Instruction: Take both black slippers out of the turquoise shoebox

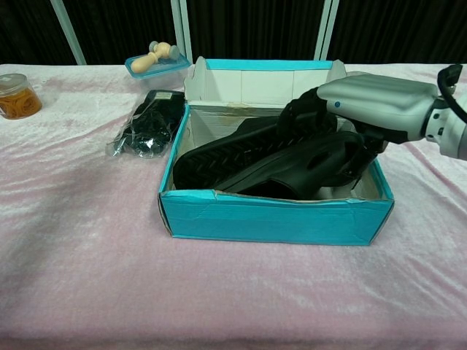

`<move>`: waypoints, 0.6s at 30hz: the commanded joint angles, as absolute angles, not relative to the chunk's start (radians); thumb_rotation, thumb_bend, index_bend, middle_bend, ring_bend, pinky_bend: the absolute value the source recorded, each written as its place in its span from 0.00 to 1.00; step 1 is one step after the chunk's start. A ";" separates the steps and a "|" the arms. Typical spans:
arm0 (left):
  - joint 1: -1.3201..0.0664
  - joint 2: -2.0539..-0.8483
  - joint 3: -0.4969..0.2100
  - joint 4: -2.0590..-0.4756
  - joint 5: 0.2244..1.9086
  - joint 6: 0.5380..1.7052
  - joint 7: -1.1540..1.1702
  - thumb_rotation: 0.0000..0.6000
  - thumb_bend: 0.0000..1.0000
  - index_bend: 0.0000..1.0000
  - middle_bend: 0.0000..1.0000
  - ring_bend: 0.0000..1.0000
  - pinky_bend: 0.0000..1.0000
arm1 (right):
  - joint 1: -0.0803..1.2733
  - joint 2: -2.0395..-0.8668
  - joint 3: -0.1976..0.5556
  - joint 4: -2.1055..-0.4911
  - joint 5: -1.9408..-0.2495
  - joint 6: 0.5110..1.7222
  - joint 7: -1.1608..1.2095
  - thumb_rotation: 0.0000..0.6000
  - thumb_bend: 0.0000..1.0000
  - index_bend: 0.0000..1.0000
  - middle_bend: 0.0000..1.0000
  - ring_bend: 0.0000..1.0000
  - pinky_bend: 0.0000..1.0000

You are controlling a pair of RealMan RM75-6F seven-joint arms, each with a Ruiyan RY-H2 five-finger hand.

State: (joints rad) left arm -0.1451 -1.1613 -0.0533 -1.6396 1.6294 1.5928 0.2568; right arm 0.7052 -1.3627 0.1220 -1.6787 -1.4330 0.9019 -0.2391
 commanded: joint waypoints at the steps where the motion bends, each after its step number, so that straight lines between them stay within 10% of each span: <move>1: -0.144 -1.161 -0.054 -1.639 1.631 1.595 0.255 1.00 0.01 0.21 0.21 0.10 0.01 | 0.703 -1.365 0.117 -1.676 -1.429 0.908 -0.247 1.00 0.09 0.32 0.26 0.16 0.29; 18: -0.136 -1.164 -0.053 -1.638 1.641 1.602 0.250 1.00 0.01 0.21 0.21 0.10 0.02 | 0.699 -1.386 0.089 -1.638 -1.424 0.919 -0.242 1.00 0.11 0.36 0.31 0.17 0.29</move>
State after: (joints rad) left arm -0.1361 -1.1644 -0.0530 -1.6385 1.6410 1.6016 0.2502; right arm 0.6987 -1.3832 0.0899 -1.6409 -1.4231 0.9188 -0.2432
